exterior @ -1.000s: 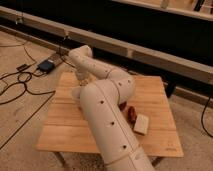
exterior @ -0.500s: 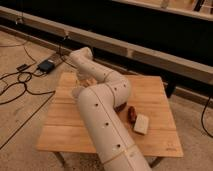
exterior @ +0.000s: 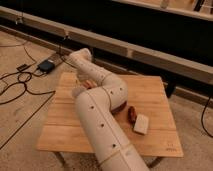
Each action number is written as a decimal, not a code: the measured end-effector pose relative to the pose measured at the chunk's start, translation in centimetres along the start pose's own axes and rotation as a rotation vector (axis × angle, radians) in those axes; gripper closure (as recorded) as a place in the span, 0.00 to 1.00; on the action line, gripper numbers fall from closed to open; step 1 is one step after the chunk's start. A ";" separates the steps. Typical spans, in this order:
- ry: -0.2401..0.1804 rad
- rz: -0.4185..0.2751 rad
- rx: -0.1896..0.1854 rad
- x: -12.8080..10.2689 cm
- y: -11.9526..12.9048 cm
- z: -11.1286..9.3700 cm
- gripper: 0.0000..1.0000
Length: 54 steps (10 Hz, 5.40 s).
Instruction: Place the eraser in the ceramic cup
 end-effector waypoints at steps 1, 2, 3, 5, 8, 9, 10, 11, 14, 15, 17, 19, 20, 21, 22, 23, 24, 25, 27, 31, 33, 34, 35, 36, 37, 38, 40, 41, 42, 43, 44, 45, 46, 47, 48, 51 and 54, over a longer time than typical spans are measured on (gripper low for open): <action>0.005 -0.004 0.004 0.0 0.0 0.2 0.49; 0.010 -0.007 0.007 0.0 0.0 0.3 0.62; 0.014 -0.008 0.014 0.0 -0.2 0.3 0.74; 0.015 -0.005 0.021 -0.1 -0.4 0.2 0.93; 0.001 0.012 0.023 -0.5 -0.7 -0.8 1.00; -0.005 0.017 0.022 -0.6 -0.8 -1.3 1.00; -0.012 0.022 0.021 -0.7 -0.8 -2.0 1.00; -0.023 0.026 0.019 -1.0 -0.8 -2.8 1.00; -0.072 0.018 0.018 -1.7 -0.5 -5.8 1.00; -0.087 0.007 0.017 -1.7 -0.3 -7.2 1.00; -0.113 -0.016 0.019 -0.9 0.2 -9.7 1.00; -0.144 -0.030 0.024 1.1 0.8 -12.5 1.00; -0.162 -0.034 0.026 3.0 1.3 -13.9 1.00; -0.174 -0.036 0.029 4.7 1.6 -15.0 1.00; -0.185 -0.037 0.031 6.1 2.0 -15.9 1.00; -0.194 -0.039 0.032 8.1 2.5 -16.9 1.00; -0.201 -0.042 0.035 9.6 3.0 -17.6 1.00; -0.209 -0.052 0.038 11.3 3.7 -18.6 1.00; -0.218 -0.069 0.031 13.3 5.0 -19.6 1.00; -0.264 -0.067 -0.083 14.3 8.2 -19.2 1.00; -0.278 -0.087 -0.131 14.1 9.1 -17.5 1.00; -0.287 -0.094 -0.137 13.9 9.0 -17.0 1.00; -0.302 -0.104 -0.141 13.4 8.7 -16.3 1.00; -0.312 -0.109 -0.141 13.1 8.5 -16.3 1.00; -0.328 -0.123 -0.139 12.5 8.5 -16.2 1.00; -0.345 -0.138 -0.136 11.9 8.6 -16.4 1.00; -0.372 -0.182 -0.101 11.0 8.6 -16.3 1.00; -0.377 -0.198 -0.092 10.8 8.9 -16.2 1.00; -0.382 -0.225 -0.077 10.4 9.4 -15.8 1.00; -0.388 -0.233 -0.068 10.1 9.5 -15.6 1.00; -0.391 -0.235 -0.059 10.0 9.3 -15.3 1.00; -0.395 -0.237 -0.052 9.8 9.2 -15.0 1.00; -0.396 -0.239 -0.051 9.7 9.3 -14.8 1.00; -0.398 -0.237 -0.053 9.6 9.3 -14.6 1.00; -0.400 -0.225 -0.057 9.5 8.8 -14.4 1.00; -0.396 -0.205 -0.090 9.9 8.5 -15.2 1.00; -0.385 -0.213 -0.080 10.9 7.6 -17.8 1.00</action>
